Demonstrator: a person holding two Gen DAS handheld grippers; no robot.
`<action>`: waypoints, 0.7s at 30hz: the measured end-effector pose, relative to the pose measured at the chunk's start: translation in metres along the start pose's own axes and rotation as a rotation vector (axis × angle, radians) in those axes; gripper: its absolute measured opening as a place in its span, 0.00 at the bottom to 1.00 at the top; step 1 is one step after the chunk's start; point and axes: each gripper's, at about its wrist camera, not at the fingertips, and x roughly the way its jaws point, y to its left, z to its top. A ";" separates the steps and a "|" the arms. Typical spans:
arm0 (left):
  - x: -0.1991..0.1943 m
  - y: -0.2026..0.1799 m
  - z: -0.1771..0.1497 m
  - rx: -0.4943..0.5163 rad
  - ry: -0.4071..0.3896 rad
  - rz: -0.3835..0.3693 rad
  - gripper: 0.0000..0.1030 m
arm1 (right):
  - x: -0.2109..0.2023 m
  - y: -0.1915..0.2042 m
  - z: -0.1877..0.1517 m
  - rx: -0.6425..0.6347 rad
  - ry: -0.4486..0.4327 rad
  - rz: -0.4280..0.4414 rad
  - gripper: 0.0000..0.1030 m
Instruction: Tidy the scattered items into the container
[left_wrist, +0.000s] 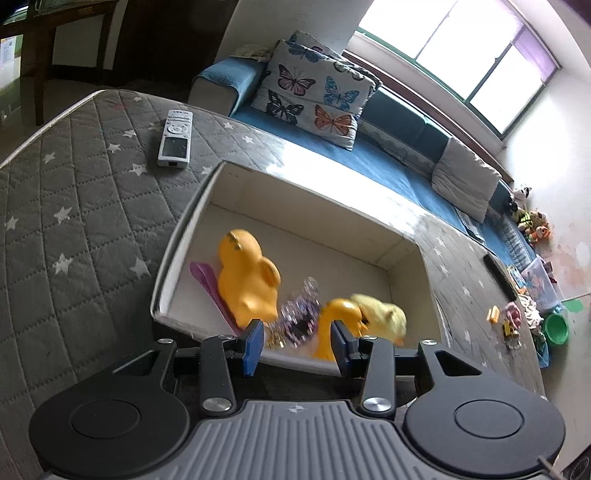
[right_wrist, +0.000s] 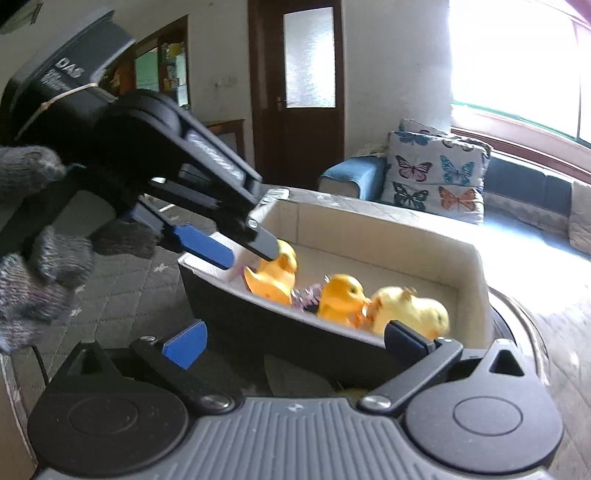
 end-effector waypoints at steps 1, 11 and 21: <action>-0.001 -0.002 -0.005 0.006 0.001 -0.003 0.42 | -0.004 -0.003 -0.004 0.012 -0.001 -0.006 1.00; 0.004 -0.024 -0.047 0.060 0.058 -0.031 0.42 | -0.032 -0.030 -0.042 0.084 0.042 -0.059 1.00; 0.020 -0.045 -0.065 0.068 0.115 -0.066 0.41 | -0.038 -0.032 -0.065 0.118 0.086 -0.053 1.00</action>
